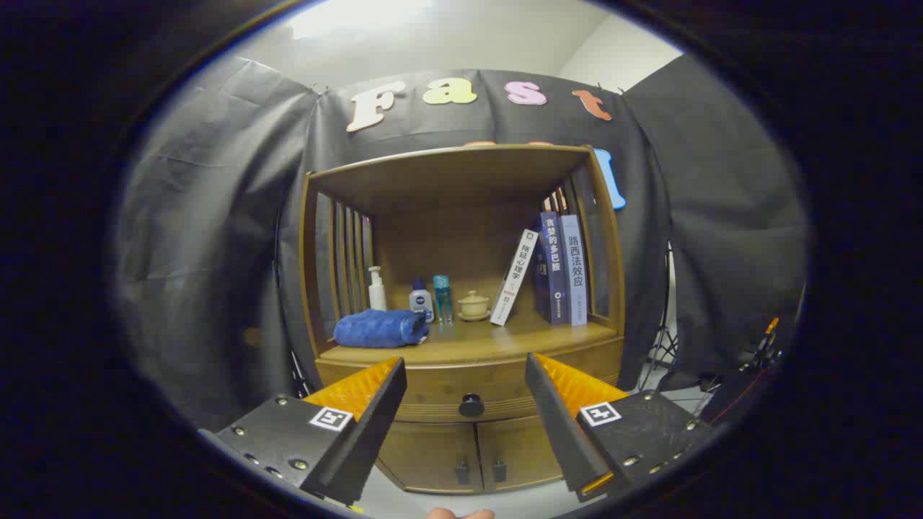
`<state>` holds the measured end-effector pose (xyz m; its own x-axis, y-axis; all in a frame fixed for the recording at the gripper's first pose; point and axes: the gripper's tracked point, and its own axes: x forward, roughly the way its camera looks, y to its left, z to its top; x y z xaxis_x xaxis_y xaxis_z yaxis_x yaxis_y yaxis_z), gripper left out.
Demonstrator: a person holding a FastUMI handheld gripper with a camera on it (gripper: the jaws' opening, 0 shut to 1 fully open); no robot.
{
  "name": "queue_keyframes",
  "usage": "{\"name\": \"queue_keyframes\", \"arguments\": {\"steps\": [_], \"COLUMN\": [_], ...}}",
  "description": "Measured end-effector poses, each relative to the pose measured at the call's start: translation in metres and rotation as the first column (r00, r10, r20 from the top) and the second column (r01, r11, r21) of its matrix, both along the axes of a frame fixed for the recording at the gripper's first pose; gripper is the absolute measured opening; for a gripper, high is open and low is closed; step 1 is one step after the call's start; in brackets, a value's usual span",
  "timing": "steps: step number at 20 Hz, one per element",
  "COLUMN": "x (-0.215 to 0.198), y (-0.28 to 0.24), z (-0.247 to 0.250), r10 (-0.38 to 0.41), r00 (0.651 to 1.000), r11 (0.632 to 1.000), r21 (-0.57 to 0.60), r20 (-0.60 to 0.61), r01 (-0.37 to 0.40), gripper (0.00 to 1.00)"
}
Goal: Pull open the drawer, take out the items inside it, and place them on the countertop above the cabinet.
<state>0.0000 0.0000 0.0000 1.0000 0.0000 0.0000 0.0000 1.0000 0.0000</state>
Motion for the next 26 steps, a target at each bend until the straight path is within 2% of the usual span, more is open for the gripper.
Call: {"name": "queue_keyframes", "arguments": {"steps": [8,17,26], "x": [0.001,0.021,0.059], "y": [-0.007,0.012,-0.012], "z": [-0.007,-0.02,-0.082], "r10": [-0.018,0.023,-0.008], "r00": [1.0,0.999,0.986], "r11": [1.0,0.999,0.999], "r21": [0.014,0.029,0.042], "r20": [-0.022,-0.035,-0.164], "r01": [0.019,-0.022,0.015], "gripper": [0.99,0.99,0.99]}}
